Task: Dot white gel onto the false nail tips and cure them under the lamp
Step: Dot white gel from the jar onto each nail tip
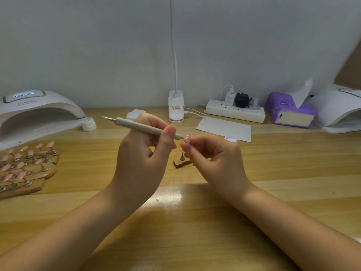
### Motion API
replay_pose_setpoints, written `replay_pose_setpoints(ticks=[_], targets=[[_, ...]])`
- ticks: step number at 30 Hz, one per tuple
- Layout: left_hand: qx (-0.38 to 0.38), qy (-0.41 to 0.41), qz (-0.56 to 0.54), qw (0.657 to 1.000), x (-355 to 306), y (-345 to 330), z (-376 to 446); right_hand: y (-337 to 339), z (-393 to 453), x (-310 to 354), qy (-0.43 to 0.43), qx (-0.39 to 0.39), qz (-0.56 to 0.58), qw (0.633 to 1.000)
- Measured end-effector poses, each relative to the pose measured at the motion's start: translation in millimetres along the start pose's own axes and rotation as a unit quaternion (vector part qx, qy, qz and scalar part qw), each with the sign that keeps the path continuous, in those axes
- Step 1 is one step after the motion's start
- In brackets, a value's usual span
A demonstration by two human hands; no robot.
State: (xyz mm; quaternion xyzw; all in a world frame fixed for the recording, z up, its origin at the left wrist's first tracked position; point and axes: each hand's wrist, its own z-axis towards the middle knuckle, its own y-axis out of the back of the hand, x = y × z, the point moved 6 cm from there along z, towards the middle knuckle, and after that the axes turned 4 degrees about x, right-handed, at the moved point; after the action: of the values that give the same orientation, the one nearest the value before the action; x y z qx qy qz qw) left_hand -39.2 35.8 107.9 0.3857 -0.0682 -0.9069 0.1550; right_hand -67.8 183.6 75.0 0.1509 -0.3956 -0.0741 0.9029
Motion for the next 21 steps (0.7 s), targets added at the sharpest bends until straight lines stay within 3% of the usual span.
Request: replay_pose_setpoints(ticks=[21], targets=[[-0.023, -0.013, -0.013, 1.000, -6.1, 3.3, 0.8, 0.7, 0.4, -0.3, -0.007, -0.005, -0.001, 1.000]])
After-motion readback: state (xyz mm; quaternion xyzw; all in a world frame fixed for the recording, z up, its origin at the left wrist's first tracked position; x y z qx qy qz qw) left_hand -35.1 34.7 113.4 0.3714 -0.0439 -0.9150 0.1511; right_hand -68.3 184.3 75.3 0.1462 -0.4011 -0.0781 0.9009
